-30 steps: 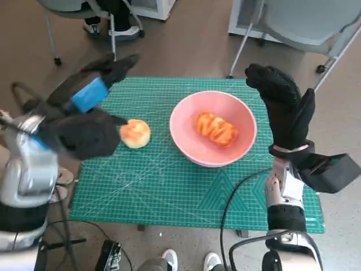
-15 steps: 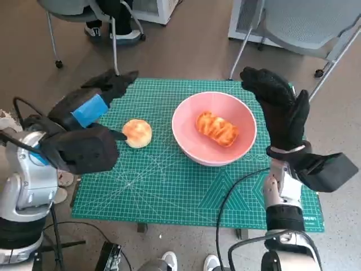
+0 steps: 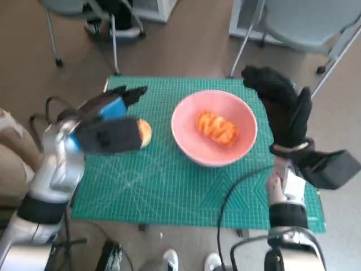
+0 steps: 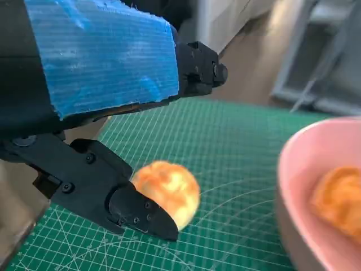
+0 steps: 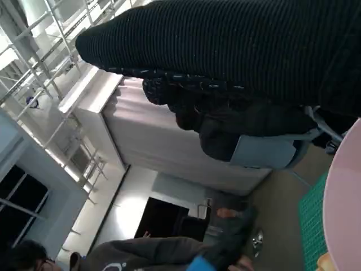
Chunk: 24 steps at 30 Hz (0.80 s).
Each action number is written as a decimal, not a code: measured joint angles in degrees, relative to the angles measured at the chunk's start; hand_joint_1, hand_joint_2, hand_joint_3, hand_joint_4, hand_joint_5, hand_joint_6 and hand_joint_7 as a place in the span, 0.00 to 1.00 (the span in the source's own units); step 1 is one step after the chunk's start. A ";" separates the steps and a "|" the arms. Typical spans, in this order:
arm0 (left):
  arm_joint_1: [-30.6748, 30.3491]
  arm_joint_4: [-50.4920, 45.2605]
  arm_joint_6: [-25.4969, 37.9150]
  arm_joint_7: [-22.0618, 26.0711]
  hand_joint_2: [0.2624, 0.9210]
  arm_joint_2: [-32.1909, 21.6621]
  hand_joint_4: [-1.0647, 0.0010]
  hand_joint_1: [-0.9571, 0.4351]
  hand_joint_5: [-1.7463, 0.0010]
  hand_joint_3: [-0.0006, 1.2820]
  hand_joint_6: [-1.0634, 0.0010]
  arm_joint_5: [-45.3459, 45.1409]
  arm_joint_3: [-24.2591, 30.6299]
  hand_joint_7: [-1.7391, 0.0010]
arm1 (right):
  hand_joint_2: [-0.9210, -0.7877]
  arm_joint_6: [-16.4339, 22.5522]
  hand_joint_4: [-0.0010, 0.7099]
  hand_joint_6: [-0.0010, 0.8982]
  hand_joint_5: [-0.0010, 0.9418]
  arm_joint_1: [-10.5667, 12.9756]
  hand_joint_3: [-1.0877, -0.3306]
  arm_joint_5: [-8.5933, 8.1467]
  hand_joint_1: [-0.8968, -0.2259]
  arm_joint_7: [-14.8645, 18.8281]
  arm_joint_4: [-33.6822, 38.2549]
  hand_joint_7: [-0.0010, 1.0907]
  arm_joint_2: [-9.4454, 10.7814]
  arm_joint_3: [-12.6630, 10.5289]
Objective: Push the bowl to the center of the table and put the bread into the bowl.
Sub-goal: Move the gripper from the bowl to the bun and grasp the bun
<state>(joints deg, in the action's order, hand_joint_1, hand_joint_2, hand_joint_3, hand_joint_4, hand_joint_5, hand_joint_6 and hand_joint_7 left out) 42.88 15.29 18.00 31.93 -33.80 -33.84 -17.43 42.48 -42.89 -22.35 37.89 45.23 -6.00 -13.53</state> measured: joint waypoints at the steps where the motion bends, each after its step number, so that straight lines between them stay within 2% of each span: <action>1: 0.94 2.18 0.01 -0.24 0.63 0.63 1.00 0.40 1.00 0.00 0.90 -0.27 -0.65 1.00 | 0.00 -0.01 0.36 0.07 0.00 -0.02 0.51 0.00 0.37 0.03 0.04 0.49 -0.10 -0.03; 7: 4.86 12.60 -0.67 -1.09 0.63 3.06 1.00 0.43 1.00 0.00 0.90 -1.65 -3.47 1.00 | 0.00 -0.09 0.35 0.07 0.00 0.01 0.51 0.00 0.38 0.06 -0.16 0.49 -0.55 -0.09; 17: 10.02 24.36 -0.87 -1.25 0.63 5.58 1.00 0.45 1.00 0.00 0.90 -2.96 -6.93 1.00 | 0.00 -0.99 0.35 0.07 0.00 0.20 0.51 0.00 0.39 0.03 -1.31 0.50 -1.14 -0.35; 24: 13.21 32.09 -1.11 -2.31 0.64 7.33 1.00 0.44 1.00 0.00 0.90 -4.14 -8.83 1.00 | 0.00 -1.43 0.35 0.08 0.00 0.26 0.51 0.01 0.38 -0.05 -1.46 0.50 -1.26 -0.59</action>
<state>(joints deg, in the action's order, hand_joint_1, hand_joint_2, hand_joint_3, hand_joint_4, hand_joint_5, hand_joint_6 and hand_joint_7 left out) 56.09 47.38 16.89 29.62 -26.47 -37.97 -26.26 41.04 -42.62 -22.34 37.84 43.77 -7.26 -14.12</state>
